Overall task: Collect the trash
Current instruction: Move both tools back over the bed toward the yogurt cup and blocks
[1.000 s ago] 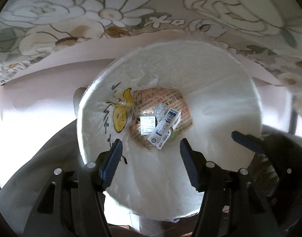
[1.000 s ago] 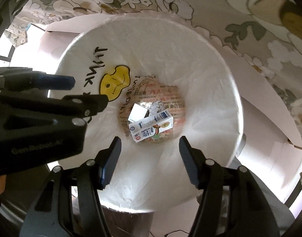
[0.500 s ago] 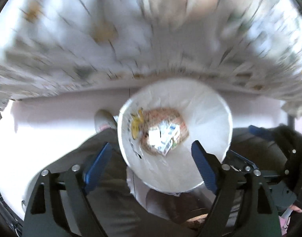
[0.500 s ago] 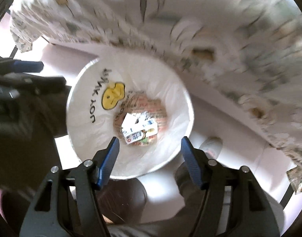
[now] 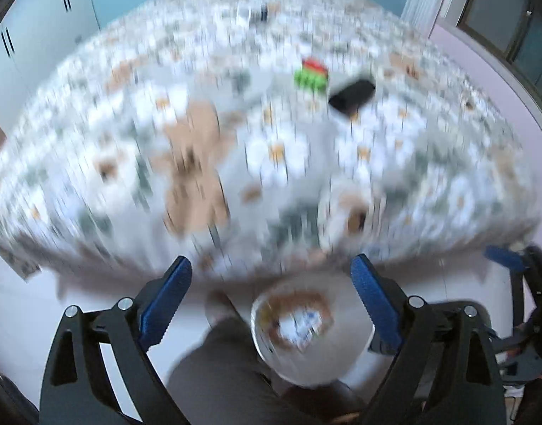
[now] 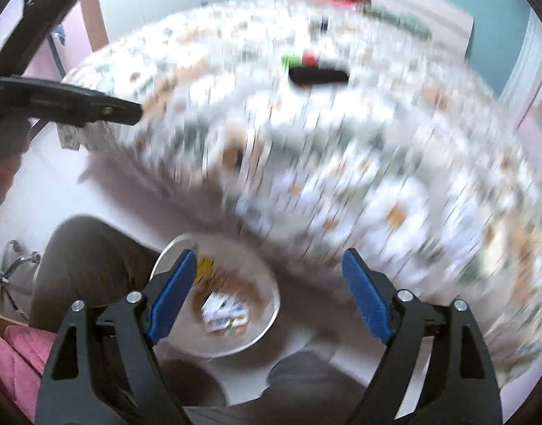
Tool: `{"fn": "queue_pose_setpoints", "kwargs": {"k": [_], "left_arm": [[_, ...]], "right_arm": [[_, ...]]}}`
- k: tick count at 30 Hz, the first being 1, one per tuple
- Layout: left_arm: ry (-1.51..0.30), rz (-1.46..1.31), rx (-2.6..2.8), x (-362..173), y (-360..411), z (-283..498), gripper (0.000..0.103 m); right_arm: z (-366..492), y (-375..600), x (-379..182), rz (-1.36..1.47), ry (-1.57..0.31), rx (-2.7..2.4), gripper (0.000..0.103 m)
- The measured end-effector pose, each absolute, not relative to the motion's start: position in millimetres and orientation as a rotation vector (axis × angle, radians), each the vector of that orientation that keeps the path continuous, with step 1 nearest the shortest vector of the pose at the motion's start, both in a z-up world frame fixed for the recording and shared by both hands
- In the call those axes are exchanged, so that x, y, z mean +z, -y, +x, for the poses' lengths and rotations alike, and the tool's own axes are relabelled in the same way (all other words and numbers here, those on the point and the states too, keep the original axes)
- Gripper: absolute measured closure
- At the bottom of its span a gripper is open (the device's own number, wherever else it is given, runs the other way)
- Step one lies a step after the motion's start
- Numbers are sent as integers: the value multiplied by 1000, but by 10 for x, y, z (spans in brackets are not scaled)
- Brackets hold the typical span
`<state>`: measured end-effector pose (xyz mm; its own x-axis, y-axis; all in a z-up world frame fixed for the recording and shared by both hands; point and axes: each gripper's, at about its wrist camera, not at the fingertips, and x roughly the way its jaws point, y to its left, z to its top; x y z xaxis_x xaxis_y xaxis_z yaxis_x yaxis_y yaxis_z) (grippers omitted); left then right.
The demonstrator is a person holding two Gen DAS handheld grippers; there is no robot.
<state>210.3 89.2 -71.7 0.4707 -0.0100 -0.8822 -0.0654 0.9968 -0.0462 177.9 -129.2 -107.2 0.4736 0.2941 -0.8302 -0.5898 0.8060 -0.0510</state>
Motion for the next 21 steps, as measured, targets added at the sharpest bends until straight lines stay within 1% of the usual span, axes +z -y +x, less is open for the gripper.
{"fn": "queue_pose_setpoints", "kwargs": {"k": [5, 8, 15, 18, 21], "left_arm": [[-1005, -44, 43, -262, -917, 2407, 9], [-985, -10, 52, -129, -887, 2608, 9], [-971, 64, 82, 77, -918, 3240, 9], [-978, 72, 93, 92, -962, 3476, 9], [-981, 94, 112, 77, -1016, 3765, 9]], "right_arm": [[1972, 1232, -626, -392, -823, 570, 18], [2128, 1166, -452, -402, -801, 579, 18], [2571, 1010, -139, -409, -793, 596, 18], [2751, 933, -77, -472, -772, 588, 18], [2947, 894, -72, -488, -791, 610, 18]]}}
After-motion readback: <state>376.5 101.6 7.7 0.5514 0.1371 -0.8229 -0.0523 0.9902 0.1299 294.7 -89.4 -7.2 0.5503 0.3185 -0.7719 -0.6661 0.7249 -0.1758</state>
